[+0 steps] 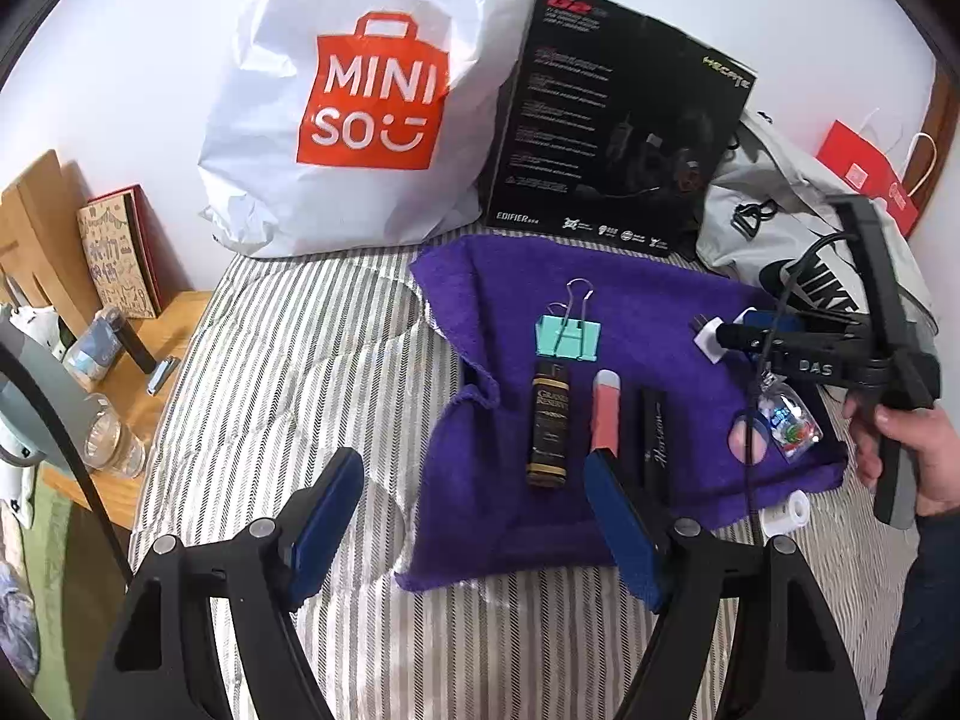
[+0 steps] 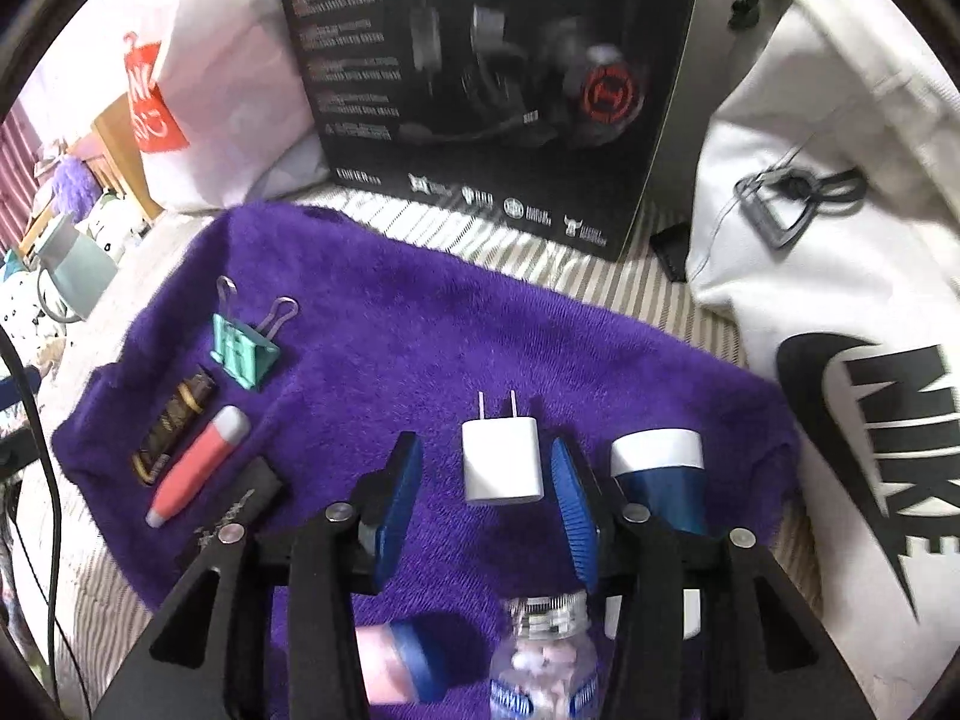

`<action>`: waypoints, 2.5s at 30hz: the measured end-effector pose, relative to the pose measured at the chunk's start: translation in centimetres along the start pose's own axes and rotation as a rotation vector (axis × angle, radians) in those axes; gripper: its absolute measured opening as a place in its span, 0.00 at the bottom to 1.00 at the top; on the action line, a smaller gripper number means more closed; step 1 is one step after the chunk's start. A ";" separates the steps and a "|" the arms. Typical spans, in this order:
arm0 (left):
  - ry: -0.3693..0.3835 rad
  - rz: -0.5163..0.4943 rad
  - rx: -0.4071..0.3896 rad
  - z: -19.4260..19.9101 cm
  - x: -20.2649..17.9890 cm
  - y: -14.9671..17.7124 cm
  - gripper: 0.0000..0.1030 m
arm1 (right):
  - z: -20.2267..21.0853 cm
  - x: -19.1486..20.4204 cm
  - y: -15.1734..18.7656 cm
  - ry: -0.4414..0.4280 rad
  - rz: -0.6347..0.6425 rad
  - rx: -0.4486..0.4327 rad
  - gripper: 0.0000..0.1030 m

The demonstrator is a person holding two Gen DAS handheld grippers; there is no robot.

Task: Organize rigid objects
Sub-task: 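Lower the white charger plug onto the towel and open the right gripper, then grasp the grey-and-white plug cap from the bedspread with the left gripper, then carry the plug cap with left gripper while right grasps the white tape roll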

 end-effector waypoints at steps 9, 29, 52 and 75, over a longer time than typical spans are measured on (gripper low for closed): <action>0.052 -0.032 0.021 1.0 -3.4 2.6 0.73 | 7.8 -0.1 3.1 0.017 -0.048 -0.091 0.61; 0.035 -0.201 0.068 -3.9 -15.4 9.2 0.73 | 15.5 -5.2 20.8 0.020 -0.285 -0.054 0.64; 0.009 -0.199 0.056 -4.5 -16.1 9.5 0.33 | 14.0 -4.7 24.9 -0.039 -0.343 -0.002 0.64; -0.025 -0.059 0.043 -1.6 -6.8 9.7 0.33 | 9.5 2.5 17.6 -0.091 -0.205 -0.044 0.63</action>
Point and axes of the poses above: each gripper's, at about its wrist camera, not at the fingertips, and z roughly against the way its jaws point, x to its left, y to its underside, the point moved 10 cm from there along -z, roughly the way its jaws point, and after that the axes turned 1 degree about -y, right-handed, at the moved point
